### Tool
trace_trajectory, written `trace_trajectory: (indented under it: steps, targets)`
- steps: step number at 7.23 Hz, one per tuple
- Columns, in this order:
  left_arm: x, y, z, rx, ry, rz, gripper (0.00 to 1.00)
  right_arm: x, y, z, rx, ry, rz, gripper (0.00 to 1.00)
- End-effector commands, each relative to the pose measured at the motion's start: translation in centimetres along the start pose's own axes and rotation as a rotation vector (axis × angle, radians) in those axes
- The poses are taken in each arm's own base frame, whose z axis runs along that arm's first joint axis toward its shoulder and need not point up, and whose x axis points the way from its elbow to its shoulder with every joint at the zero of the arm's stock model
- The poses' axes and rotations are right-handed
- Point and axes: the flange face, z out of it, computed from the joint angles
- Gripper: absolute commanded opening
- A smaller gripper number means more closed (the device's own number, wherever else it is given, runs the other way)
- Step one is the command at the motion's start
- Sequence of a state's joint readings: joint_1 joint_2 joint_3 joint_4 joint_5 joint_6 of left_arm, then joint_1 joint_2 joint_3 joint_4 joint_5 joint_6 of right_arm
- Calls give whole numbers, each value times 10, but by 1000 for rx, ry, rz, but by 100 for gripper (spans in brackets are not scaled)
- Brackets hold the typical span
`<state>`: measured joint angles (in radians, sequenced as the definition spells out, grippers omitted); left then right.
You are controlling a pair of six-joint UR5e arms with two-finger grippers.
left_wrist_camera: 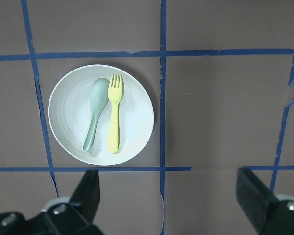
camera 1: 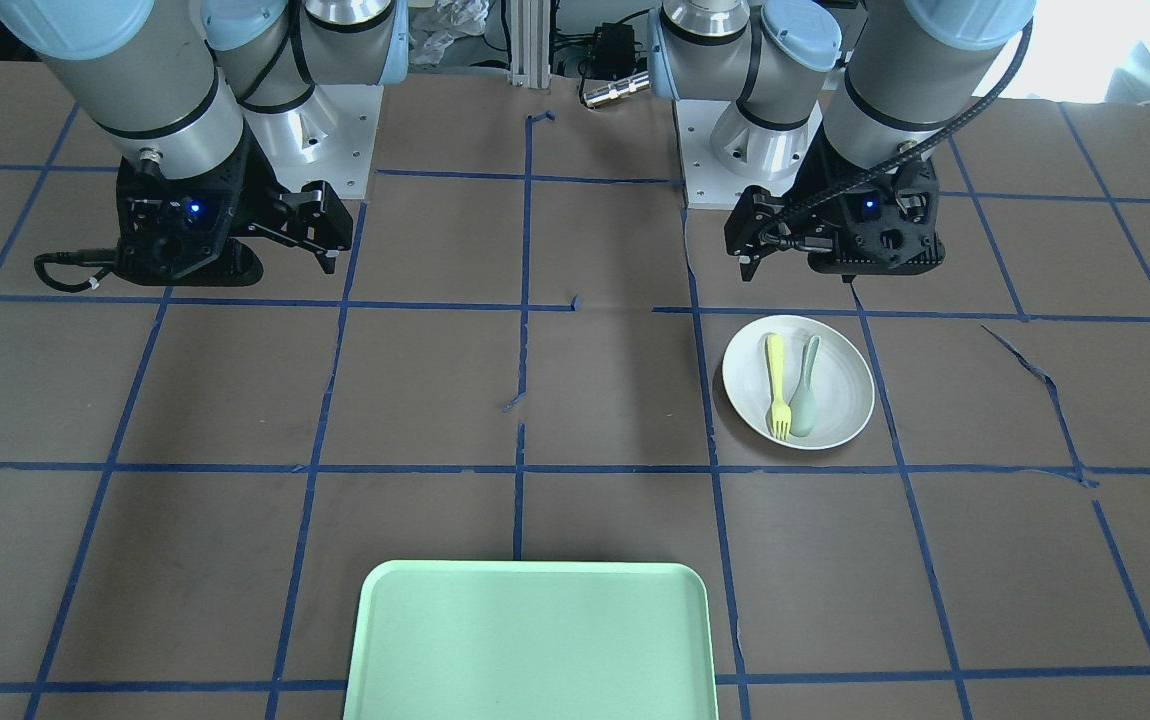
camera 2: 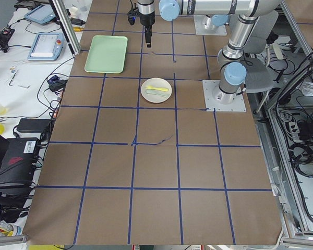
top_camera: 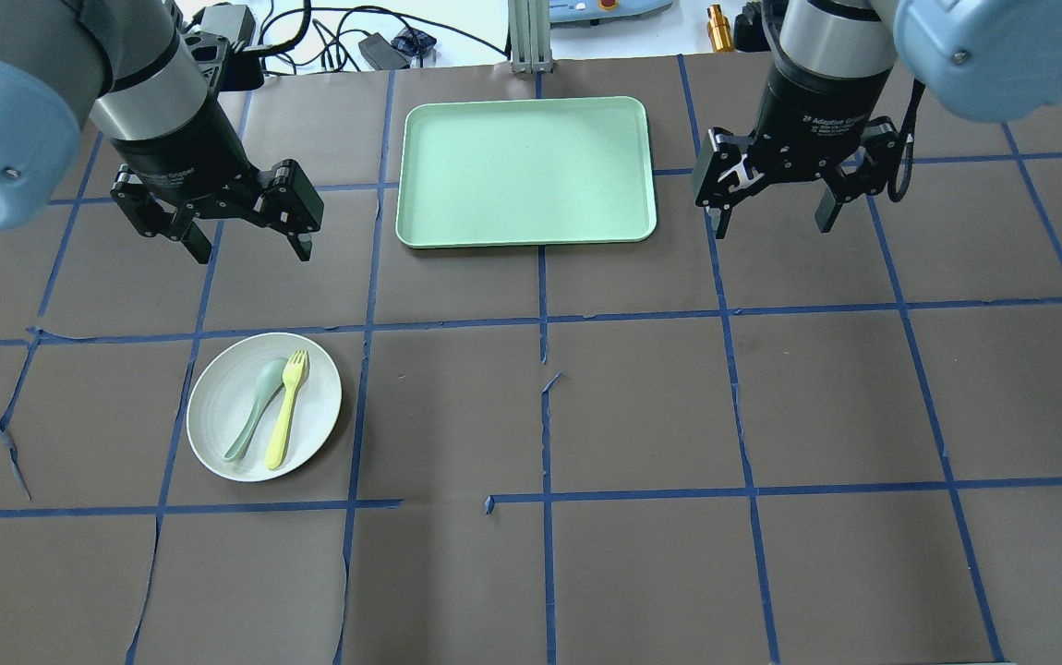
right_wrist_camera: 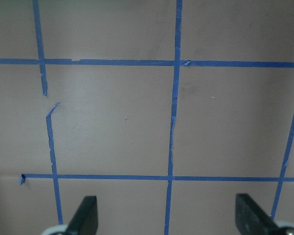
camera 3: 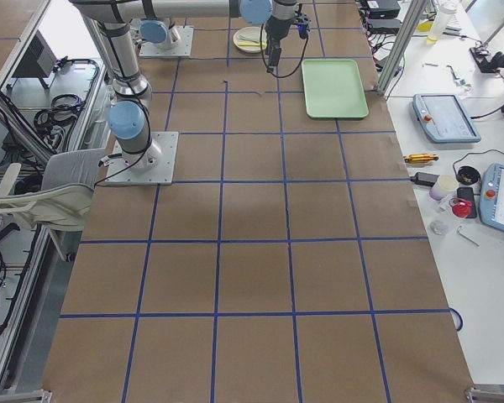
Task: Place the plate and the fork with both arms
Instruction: 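Move the left gripper toward the white plate with spoon and fork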
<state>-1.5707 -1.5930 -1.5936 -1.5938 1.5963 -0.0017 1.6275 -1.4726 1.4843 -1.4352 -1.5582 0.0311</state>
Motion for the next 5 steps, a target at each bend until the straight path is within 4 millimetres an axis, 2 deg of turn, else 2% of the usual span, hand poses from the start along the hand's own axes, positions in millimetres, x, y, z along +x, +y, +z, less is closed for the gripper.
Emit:
trace_trajectory:
  steps: [1,3,4,5]
  targets:
    - [0,0,1,-1,1,-4,100,1,-1,-1,5,3,-2,100]
    - [0,0,1,-1,-1,0,100,0,0,0,2,3,4,100]
    - [0,0,1,-3,-2,8,100,-1,6,-8,12,2,7,100]
    - [0,-1,6,-12,-2,13,100,-1,2,-3,5,5,36,100]
